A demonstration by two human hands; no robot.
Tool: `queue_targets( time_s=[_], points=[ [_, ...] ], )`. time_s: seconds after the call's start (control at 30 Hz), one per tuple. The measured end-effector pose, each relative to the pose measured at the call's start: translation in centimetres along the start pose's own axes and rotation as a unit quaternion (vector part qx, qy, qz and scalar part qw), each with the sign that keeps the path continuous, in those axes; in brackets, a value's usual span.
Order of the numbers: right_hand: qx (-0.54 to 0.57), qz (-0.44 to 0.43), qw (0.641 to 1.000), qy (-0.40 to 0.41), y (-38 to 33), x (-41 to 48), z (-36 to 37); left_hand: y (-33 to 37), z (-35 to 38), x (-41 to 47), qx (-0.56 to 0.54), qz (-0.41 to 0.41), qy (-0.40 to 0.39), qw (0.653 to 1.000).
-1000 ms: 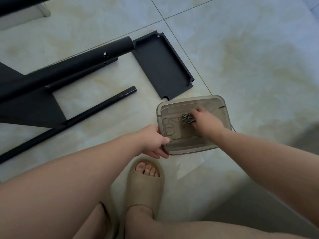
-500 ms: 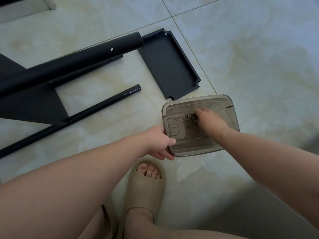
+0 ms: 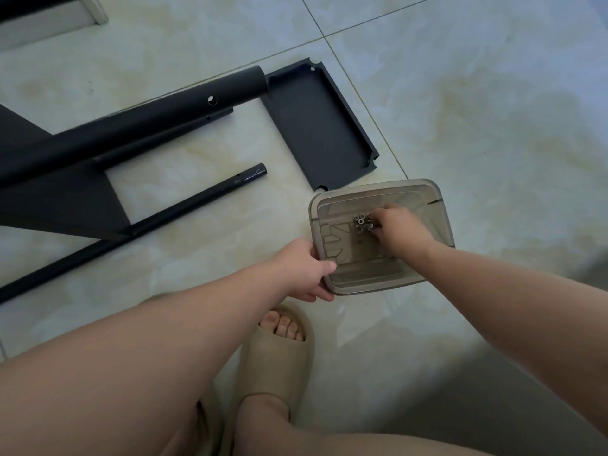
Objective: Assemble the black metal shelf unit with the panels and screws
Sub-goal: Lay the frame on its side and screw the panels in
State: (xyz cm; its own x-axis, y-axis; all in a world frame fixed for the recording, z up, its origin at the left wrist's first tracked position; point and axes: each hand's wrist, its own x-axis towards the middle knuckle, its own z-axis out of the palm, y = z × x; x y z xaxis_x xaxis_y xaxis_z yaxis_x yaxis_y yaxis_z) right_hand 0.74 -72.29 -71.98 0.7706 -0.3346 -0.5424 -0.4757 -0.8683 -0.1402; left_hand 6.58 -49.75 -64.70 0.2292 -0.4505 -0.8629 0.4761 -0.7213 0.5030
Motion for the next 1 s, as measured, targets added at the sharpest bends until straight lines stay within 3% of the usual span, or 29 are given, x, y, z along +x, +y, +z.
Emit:
queue_targets(
  time_s=[0.1,0.23,0.33,0.4,0.6,0.77,0.9,1.0],
  points=[
    [0.066,0.031,0.996,0.053,-0.5,-1.1,-1.4,0.6,0.7,-0.8,0.017,0.03,0.049,0.998],
    [0.166,0.052,0.984,0.048,-2.0,-3.2,-4.7,1.8,0.0,-3.2,0.109,0.03,0.061,0.992],
    [0.346,0.053,0.937,0.024,-4.6,-5.5,-8.6,3.1,-2.4,-6.4,0.22,0.026,0.066,0.973],
    [0.422,0.022,0.906,0.011,-7.1,-7.5,-11.6,4.2,-4.4,-9.3,0.265,0.022,0.08,0.961],
    [0.427,-0.102,0.898,0.013,-16.7,-14.6,-19.0,4.8,-9.6,-19.5,0.414,0.069,0.196,0.886],
    [0.454,-0.153,0.877,0.03,-23.9,-20.4,-21.2,0.9,-12.6,-27.9,0.384,0.048,0.211,0.898],
    [0.488,-0.17,0.855,0.033,-28.5,-24.1,-20.6,-3.1,-14.0,-32.5,0.228,0.071,0.261,0.935],
    [0.506,-0.17,0.846,0.012,-31.5,-25.9,-19.6,-5.9,-14.7,-35.2,0.171,0.088,0.292,0.937]
  ],
)
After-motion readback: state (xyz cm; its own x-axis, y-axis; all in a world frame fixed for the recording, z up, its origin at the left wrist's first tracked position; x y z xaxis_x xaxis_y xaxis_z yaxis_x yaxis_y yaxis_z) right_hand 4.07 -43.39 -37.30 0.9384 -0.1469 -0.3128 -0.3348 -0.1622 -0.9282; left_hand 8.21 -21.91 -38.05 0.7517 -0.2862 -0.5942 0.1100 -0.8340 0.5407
